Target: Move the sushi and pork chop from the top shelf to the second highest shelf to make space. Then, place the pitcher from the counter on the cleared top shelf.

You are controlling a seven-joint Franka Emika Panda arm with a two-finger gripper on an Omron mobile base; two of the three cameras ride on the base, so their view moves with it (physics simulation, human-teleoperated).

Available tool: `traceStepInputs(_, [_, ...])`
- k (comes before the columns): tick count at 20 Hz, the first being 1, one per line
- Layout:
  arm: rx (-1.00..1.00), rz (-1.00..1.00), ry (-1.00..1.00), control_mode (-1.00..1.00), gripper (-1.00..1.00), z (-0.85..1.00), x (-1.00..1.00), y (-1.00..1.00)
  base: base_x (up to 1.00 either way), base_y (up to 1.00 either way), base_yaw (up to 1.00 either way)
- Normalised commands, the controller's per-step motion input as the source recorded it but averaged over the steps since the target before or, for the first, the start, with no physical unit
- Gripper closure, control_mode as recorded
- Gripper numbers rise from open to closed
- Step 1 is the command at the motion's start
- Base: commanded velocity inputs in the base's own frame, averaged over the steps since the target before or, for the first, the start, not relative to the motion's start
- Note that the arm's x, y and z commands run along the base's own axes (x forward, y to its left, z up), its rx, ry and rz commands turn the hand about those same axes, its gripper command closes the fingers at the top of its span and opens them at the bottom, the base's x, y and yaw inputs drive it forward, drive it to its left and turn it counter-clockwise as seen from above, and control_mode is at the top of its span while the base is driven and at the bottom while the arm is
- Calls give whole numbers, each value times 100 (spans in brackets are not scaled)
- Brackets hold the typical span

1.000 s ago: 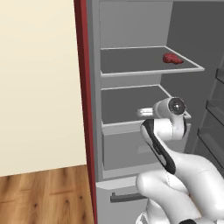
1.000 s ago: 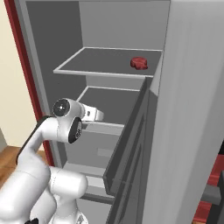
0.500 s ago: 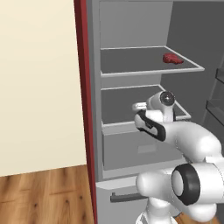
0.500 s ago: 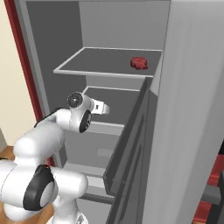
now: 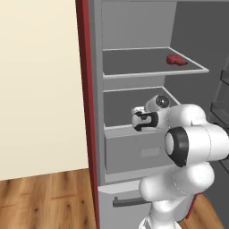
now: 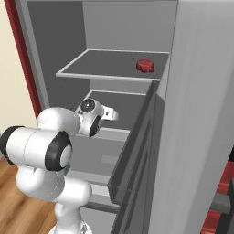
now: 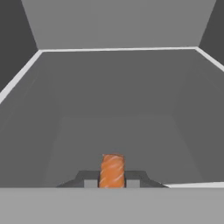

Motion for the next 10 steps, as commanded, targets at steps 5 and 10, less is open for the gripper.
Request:
traceStepInputs(5, [0,1,5,-100,100,-53,62,-3,0,0,0])
traceStepInputs(10, [0,1,3,-100,100,-38,68,-6,0,0,0])
